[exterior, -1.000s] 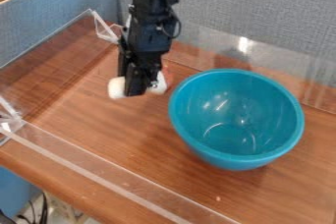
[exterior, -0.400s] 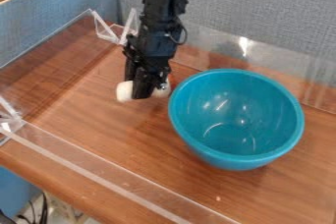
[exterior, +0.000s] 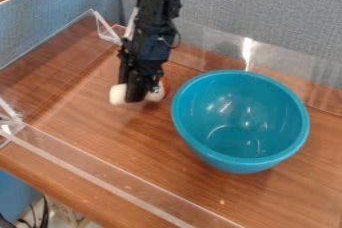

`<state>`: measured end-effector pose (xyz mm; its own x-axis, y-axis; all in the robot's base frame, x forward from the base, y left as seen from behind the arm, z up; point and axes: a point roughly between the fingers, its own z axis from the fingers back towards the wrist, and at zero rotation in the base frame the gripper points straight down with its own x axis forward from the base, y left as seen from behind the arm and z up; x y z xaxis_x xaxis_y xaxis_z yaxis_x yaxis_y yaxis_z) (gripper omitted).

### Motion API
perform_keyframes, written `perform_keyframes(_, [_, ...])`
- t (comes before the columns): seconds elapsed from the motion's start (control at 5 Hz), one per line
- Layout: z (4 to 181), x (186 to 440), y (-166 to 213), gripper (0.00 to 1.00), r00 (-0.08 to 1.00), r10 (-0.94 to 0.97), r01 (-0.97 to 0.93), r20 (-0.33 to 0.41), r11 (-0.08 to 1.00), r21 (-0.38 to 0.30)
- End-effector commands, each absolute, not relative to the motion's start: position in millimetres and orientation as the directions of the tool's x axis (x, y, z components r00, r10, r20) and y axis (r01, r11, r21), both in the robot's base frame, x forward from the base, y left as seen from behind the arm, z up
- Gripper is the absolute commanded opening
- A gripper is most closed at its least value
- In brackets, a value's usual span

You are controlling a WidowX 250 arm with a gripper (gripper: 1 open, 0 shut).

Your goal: Remove the mushroom from inside the blue bowl and put it on the table

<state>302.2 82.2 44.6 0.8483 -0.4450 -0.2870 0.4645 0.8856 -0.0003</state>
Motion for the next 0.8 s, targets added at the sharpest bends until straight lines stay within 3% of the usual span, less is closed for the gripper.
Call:
perform_keyframes(0.0, [62.3,302,99,0.0,0.846,-0.462,0.486,-0.266,0.874,0.025])
perform_keyframes(0.6, [69.2,298,115,0.0,0.835,-0.478,0.499,-0.274,0.867,0.008])
